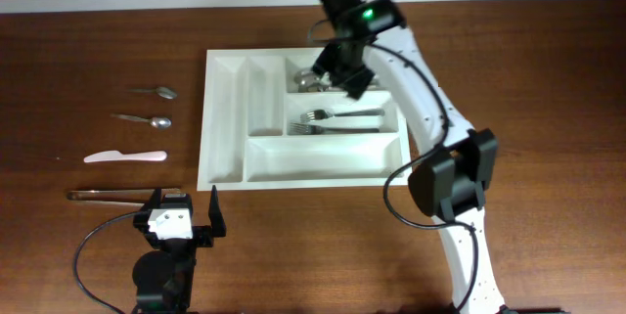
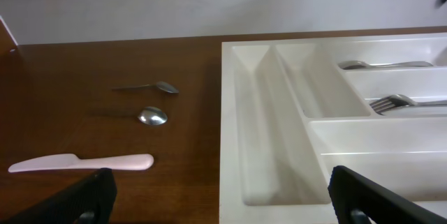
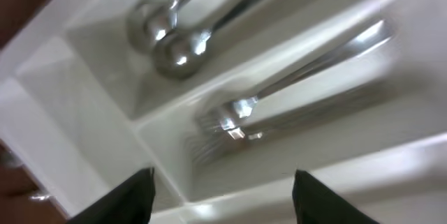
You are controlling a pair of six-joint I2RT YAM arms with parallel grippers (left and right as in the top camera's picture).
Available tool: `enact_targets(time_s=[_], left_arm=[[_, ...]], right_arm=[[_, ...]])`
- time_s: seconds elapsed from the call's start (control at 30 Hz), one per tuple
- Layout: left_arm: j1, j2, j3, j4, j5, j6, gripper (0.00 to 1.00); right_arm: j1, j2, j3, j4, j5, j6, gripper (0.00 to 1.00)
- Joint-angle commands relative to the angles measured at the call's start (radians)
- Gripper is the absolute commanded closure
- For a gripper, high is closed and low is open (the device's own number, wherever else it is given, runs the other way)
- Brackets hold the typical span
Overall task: Pack container
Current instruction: 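Open the right gripper to release the fork and retract right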
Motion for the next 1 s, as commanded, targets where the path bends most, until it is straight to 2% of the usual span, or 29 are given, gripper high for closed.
enact_targets(time_s=[0.0, 0.1, 0.17, 0.2, 0.43, 0.53, 0.6, 0.67, 0.7, 0.73, 0.77, 0.8, 0.83, 0.97], left_arm=[[0.000, -0.007, 0.000, -0.008, 0.014, 0.012, 0.01], [0.000, -0.007, 0.000, -0.008, 0.014, 0.012, 0.01], [0.000, -0.007, 0.000, -0.008, 0.014, 0.012, 0.01], [0.000, -0.007, 0.000, -0.008, 0.014, 0.012, 0.01], [0.000, -0.007, 0.000, -0.008, 0.014, 0.012, 0.01], [0.000, -0.007, 0.000, -0.008, 0.014, 0.012, 0.01], [0.000, -0.007, 0.000, -0.008, 0.014, 0.012, 0.01], [0.000, -0.007, 0.000, -0.008, 0.014, 0.012, 0.01], [0.000, -0.007, 0.000, -0.008, 0.014, 0.012, 0.01], [0.000, -0.007, 0.000, -0.008, 0.014, 0.012, 0.01], [0.000, -0.007, 0.000, -0.008, 0.014, 0.012, 0.01], [0.000, -0.007, 0.000, -0.008, 0.014, 0.012, 0.01], [0.000, -0.007, 0.000, -0.008, 0.014, 0.012, 0.01], [0.000, -0.007, 0.000, -0.008, 0.014, 0.012, 0.01]], right_arm=[[-0.055, -0.031, 0.121, -0.117, 0.231, -0.285, 0.35], [-0.095, -0.031, 0.177, -0.224, 0.378, -0.370, 0.37], [-0.117, -0.040, 0.176, -0.224, 0.382, -0.517, 0.37], [-0.129, -0.041, 0.177, -0.224, 0.393, -0.537, 0.36], [-0.204, -0.042, 0.177, -0.222, 0.504, -0.580, 0.36], [-0.280, -0.042, 0.177, -0.204, 0.517, -0.580, 0.36], [-0.328, -0.042, 0.177, -0.199, 0.517, -0.580, 0.44], [-0.391, -0.042, 0.177, -0.199, 0.517, -0.580, 0.57], [-0.431, -0.042, 0.177, -0.201, 0.517, -0.580, 0.56], [-0.464, -0.042, 0.177, -0.204, 0.515, -0.580, 0.53], [-0.494, -0.042, 0.177, -0.206, 0.504, -0.580, 0.44], [-0.528, -0.042, 0.177, -0.205, 0.481, -0.580, 0.29], [-0.562, -0.042, 0.177, -0.204, 0.446, -0.580, 0.01], [-0.681, -0.042, 0.177, -0.204, 0.290, -0.581, 0.01]])
